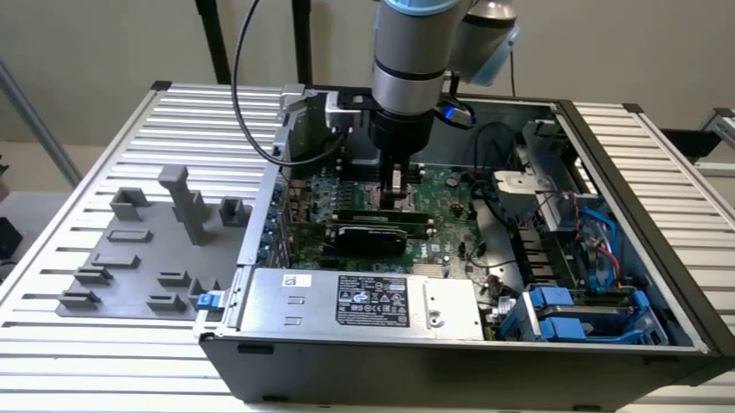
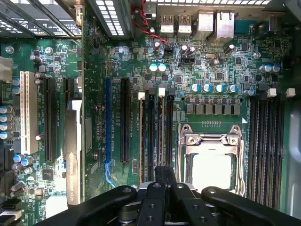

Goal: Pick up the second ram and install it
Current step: 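Press down the second ram until it locks into place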

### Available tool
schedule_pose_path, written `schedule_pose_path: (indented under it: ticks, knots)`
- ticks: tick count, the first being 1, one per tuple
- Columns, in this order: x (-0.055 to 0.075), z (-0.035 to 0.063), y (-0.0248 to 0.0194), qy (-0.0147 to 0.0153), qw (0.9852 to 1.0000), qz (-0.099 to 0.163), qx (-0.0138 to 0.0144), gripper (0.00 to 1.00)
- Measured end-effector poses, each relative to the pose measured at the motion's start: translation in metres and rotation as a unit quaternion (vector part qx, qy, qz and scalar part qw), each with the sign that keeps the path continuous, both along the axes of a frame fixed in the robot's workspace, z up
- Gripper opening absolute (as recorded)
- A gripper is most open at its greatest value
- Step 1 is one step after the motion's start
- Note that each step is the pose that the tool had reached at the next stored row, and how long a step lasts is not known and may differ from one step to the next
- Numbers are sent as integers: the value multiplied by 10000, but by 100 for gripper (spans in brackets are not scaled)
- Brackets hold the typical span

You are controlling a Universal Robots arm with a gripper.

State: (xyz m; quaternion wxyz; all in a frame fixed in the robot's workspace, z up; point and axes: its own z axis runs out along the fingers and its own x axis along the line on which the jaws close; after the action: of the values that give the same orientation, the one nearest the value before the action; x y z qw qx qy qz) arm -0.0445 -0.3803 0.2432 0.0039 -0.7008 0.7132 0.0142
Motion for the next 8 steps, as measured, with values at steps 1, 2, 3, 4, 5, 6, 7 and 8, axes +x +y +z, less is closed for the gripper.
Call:
schedule_pose_path:
  ticks: [1, 2, 3, 4, 5, 6, 7, 8]
  knots:
    - [0, -2, 1, 0, 10000, 0, 0, 0]
    - [1, -7, 2, 0, 10000, 0, 1, 0]
    - [3, -15, 4, 0, 10000, 0, 1, 0]
    - [8, -25, 6, 0, 10000, 0, 1, 0]
    - [15, -35, 8, 0, 10000, 0, 0, 0]
    - [23, -49, 11, 0, 10000, 0, 0, 0]
    - [32, -61, 12, 0, 10000, 0, 0, 0]
    - [35, -71, 12, 1, 10000, 0, 0, 0]
